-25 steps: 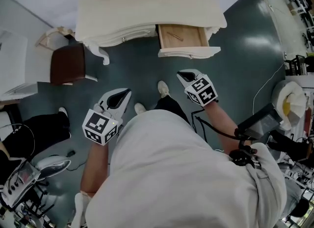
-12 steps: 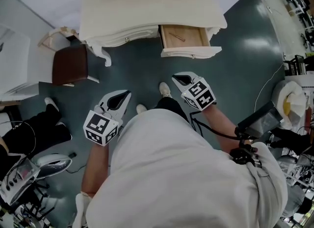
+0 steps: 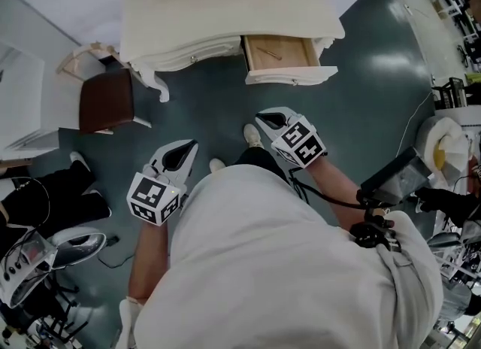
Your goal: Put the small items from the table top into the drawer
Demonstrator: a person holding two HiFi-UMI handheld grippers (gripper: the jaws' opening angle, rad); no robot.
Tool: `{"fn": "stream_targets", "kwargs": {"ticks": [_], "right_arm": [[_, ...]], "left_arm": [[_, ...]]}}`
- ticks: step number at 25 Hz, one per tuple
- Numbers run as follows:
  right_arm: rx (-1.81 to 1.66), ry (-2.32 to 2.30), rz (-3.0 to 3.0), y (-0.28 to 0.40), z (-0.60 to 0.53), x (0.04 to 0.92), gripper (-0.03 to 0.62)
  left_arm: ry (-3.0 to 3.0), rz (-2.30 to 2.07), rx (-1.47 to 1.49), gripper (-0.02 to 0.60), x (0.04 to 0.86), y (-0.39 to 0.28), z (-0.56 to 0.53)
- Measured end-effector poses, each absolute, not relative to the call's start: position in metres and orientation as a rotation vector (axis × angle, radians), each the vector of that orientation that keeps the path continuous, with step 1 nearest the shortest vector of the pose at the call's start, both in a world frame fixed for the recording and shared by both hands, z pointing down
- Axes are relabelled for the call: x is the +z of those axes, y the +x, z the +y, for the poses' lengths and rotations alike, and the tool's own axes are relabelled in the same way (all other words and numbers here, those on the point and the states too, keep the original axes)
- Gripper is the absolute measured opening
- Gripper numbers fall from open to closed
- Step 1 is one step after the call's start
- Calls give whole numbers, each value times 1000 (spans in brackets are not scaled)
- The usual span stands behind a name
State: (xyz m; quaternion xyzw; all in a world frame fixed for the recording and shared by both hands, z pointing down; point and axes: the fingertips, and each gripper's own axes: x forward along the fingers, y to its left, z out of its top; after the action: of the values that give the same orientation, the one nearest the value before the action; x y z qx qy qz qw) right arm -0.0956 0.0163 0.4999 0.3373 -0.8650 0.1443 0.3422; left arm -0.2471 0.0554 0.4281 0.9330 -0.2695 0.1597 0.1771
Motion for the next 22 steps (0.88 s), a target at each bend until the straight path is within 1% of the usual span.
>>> {"fn": "stream_targets", "kwargs": {"ticks": [12,22], "right_arm": [[339,836,-2263,-107,19,497,0],[347,840,-2260,-104,21,500,0]], "left_arm": [[2628,-760,464,2,429,-247,58],[2630,-742,475,2,432,-243,58]]}}
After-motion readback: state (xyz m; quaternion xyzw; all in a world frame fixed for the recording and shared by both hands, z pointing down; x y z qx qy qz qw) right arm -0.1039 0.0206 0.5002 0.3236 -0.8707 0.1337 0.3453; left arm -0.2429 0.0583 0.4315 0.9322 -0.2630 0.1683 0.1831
